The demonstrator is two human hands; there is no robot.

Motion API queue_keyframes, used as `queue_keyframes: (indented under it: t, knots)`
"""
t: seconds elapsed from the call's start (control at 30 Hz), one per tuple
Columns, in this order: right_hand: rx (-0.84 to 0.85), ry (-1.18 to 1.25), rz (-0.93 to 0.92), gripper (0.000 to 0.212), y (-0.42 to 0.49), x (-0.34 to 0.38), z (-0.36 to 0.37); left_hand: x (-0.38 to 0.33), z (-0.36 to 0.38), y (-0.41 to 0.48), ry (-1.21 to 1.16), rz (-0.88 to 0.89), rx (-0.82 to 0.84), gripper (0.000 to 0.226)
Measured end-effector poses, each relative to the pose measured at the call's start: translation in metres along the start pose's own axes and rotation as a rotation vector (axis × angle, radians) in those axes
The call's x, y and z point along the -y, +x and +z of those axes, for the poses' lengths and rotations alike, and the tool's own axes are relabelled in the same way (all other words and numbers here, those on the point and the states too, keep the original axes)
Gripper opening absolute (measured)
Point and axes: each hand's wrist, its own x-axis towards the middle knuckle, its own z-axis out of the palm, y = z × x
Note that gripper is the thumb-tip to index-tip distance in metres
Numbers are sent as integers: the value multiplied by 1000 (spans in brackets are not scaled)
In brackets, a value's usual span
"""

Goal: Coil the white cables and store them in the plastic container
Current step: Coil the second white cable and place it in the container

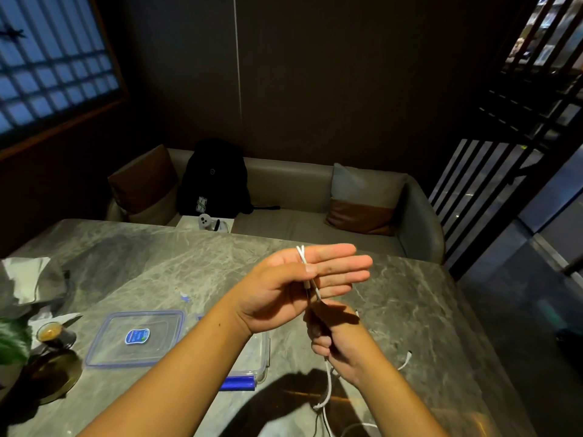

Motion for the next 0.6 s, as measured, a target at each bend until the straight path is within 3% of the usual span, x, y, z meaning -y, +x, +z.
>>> queue_keyframes:
  t: [0.2, 0.3, 0.47, 0.6]
  knots:
    - [128, -277, -11, 38, -28, -9, 0, -3, -13, 2, -36, 24, -111, 47]
    - [181, -306, -48, 30, -43, -2, 4, -1, -19, 0, -36, 7, -150, 47]
    - [125, -356, -117, 31, -63, 23, -1, 2, -31, -5, -35, -58, -214, 44]
    - [249, -521, -130, 14, -81, 53, -10, 8, -34, -7, 11, -160, -208, 43]
